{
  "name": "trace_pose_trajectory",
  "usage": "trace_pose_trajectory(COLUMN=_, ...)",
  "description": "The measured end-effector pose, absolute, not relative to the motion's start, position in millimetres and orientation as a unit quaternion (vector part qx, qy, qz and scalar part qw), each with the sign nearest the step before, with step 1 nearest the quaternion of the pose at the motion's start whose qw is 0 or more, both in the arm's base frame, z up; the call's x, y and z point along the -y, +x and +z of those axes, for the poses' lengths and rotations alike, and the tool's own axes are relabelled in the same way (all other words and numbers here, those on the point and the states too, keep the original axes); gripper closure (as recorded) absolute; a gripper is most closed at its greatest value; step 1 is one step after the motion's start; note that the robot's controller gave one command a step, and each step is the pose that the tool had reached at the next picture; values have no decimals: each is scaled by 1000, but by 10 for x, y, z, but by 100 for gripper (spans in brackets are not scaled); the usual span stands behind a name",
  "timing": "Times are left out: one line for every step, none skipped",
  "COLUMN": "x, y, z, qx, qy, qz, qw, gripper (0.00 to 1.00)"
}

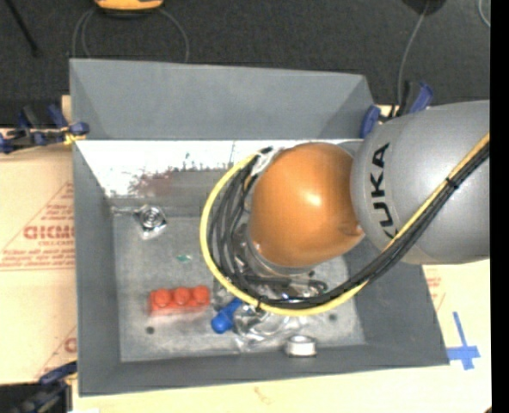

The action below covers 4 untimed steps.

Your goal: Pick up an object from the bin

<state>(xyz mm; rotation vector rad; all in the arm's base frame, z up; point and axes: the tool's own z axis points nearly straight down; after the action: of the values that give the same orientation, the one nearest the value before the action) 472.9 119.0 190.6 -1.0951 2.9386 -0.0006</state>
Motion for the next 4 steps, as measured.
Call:
trace_pose_trajectory(x=-1192, y=4723, z=1897, qx=-937, qy=-349, qz=0, qw=2, gripper=0)
trace_pose_trajectory(x=-1317, y=4869, z=730, qx=-903, qy=-430, qz=-1, qw=10, gripper=0)
trace_pose_trajectory(x=-1143, y=5091, z=1253, qx=-903, qy=-430, qz=-1, qw=4, gripper=0)
trace_pose_trajectory(x=-1699, y=4850, z=730, qx=-859, qy=-512, qz=0, qw=4, gripper=0)
